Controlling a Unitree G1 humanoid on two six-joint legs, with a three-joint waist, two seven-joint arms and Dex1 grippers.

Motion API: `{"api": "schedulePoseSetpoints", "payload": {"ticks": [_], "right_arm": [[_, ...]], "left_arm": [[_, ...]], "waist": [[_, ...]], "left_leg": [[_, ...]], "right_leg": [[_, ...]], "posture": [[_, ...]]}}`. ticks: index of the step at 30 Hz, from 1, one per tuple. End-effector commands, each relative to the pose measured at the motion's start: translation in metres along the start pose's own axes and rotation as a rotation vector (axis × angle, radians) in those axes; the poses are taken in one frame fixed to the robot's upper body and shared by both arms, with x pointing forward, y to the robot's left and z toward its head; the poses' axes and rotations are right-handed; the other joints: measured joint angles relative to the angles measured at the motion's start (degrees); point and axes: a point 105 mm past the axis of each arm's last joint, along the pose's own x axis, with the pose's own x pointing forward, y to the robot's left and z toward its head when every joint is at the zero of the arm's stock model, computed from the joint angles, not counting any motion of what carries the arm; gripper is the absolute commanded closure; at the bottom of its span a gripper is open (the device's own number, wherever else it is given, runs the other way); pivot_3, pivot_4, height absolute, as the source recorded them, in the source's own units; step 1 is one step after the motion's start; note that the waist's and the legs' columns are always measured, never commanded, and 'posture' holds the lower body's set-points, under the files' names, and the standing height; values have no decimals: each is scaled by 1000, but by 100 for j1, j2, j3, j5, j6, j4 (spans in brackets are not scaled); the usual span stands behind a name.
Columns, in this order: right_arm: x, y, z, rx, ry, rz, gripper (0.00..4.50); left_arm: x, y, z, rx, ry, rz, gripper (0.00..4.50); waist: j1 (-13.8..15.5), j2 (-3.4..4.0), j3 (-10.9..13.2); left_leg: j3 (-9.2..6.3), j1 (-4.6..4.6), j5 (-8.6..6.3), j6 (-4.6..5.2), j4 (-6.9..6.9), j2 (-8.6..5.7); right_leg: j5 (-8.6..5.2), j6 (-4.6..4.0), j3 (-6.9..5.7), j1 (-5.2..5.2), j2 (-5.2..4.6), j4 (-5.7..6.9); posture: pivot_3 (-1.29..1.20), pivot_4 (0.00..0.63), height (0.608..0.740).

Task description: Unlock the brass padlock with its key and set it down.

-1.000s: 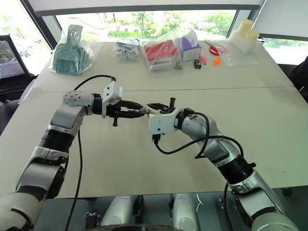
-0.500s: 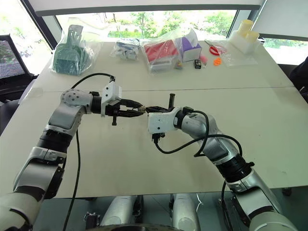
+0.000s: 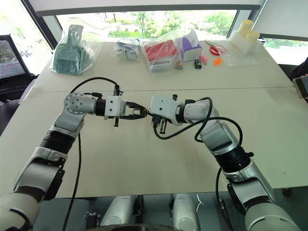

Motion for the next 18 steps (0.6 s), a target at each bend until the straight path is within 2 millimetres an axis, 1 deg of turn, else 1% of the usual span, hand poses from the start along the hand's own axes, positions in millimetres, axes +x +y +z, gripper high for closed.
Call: {"api": "schedulePoseSetpoints", "payload": {"ticks": [1, 4, 7, 10, 13, 16, 18], "right_arm": [[-6, -6, 13, -352, -55, -96, 4433], [-11, -2, 6, -494, -75, -119, 3588], [-14, 0, 9, -621, -126, -158, 2003], [-15, 1, 12, -663, -174, -160, 520], [-12, 1, 13, -700, -194, -153, 520], [-7, -3, 23, -716, -244, -189, 520], [-5, -4, 27, -732, -263, -201, 520]], "left_arm": [[-8, 15, 14, -149, -65, 35, 3728], [-14, 12, 15, -253, -71, -9, 3728], [-17, 10, 18, -319, -84, -44, 3728], [-18, 9, 22, -350, -97, -64, 3728], [-18, 11, 25, -371, -111, -66, 3728], [-19, 12, 31, -406, -134, -83, 3728], [-18, 11, 32, -408, -133, -87, 3728]], "waist": [[-10, 0, 0], [-15, -1, 0], [-23, -1, 0], [-28, -1, 0], [-28, -1, 0], [-27, -1, 0], [-31, 0, 1]], "left_leg": [[0, 0, 0, 0, 0, -1], [5, 0, 0, -1, 0, -1], [8, 0, 1, -1, 0, 0], [11, 1, 2, -3, 0, 0], [8, 2, 2, -3, 0, 0], [6, 2, 2, -4, 0, 0], [6, 2, 2, -4, 0, 1]], "right_leg": [[0, 1, 0, 0, 0, 0], [-1, 3, 0, 0, 0, 1], [-1, 3, 0, 0, 1, 1], [-1, 3, 1, -1, 1, 2], [-1, 2, 1, 0, 2, 2], [-1, 2, 2, 0, 2, 2], [-1, 2, 2, 0, 2, 3]], "posture": [[0, 150, 740], [0, 150, 740], [0, 150, 740], [0, 150, 740], [0, 150, 740], [0, 150, 740], [0, 150, 740]]}}
